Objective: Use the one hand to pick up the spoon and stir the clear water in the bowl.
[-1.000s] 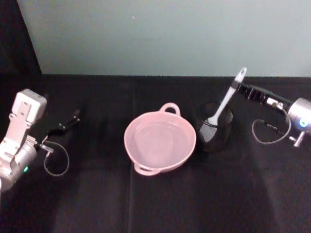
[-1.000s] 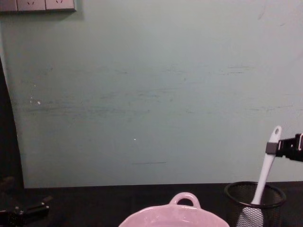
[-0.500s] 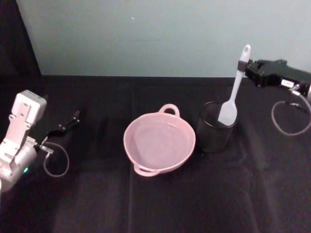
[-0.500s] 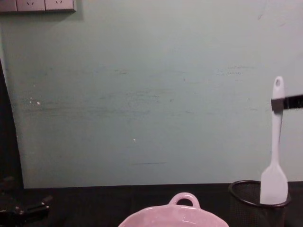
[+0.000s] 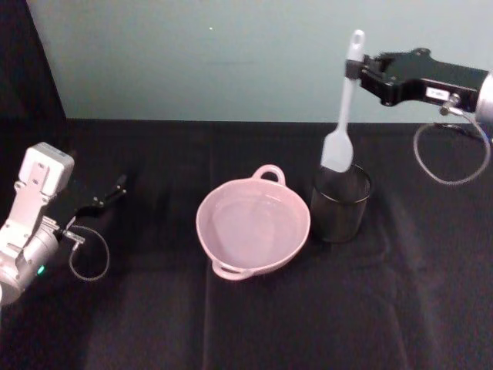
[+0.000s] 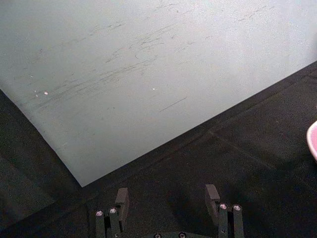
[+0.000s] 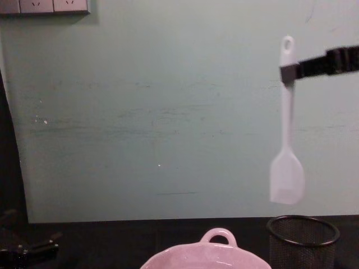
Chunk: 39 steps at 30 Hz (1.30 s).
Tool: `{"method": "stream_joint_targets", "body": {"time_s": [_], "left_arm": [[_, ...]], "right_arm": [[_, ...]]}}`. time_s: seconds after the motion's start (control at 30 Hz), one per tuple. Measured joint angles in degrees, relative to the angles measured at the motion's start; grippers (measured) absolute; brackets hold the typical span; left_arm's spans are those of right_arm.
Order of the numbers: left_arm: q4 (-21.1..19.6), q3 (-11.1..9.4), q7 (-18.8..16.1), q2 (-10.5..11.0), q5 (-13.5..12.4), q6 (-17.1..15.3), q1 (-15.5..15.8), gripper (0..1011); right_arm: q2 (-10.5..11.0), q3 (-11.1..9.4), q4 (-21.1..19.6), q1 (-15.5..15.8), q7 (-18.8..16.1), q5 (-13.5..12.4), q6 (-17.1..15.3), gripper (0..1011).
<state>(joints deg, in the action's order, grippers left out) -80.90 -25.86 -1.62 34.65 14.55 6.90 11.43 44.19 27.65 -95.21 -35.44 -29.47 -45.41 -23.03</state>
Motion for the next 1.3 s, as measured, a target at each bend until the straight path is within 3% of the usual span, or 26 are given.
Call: {"method": "stream_joint_targets", "body": {"time_s": [0.33, 0.47, 0.6, 0.63, 0.83, 0.97, 1.1, 1.3], "left_arm": [[0.0, 0.0, 0.0, 0.0, 0.0, 0.0, 0.0, 1011], [0.0, 0.0, 0.0, 0.0, 0.0, 0.0, 0.0, 1011], [0.0, 0.0, 0.0, 0.0, 0.0, 0.0, 0.0, 1011], [0.0, 0.0, 0.0, 0.0, 0.0, 0.0, 0.0, 1011], [0.0, 0.0, 0.0, 0.0, 0.0, 0.0, 0.0, 1011], [0.0, 0.0, 0.0, 0.0, 0.0, 0.0, 0.0, 1011], [0.0, 0.0, 0.0, 0.0, 0.0, 0.0, 0.0, 1011], [0.0, 0.0, 0.0, 0.0, 0.0, 0.0, 0.0, 1011]], "right_arm": [[-3.96, 4.38, -0.62, -2.23, -1.6, -0.1, 0.58, 110], [-5.63, 6.53, 0.28, -1.61, -2.07, 0.51, 2.73, 110], [-8.22, 8.45, 3.63, -0.11, -2.11, 2.47, 7.07, 110], [-8.22, 8.45, 3.63, -0.11, -2.11, 2.47, 7.07, 110], [-11.63, 9.37, 11.02, 2.1, -2.5, 6.66, 15.85, 110], [-12.49, 9.45, 13.69, 3.21, -2.97, 8.23, 19.15, 110], [-12.91, 9.74, 14.62, 4.5, -3.93, 9.25, 21.06, 110], [-14.15, 10.22, 14.75, 5.77, -5.51, 9.41, 21.14, 110]]}}
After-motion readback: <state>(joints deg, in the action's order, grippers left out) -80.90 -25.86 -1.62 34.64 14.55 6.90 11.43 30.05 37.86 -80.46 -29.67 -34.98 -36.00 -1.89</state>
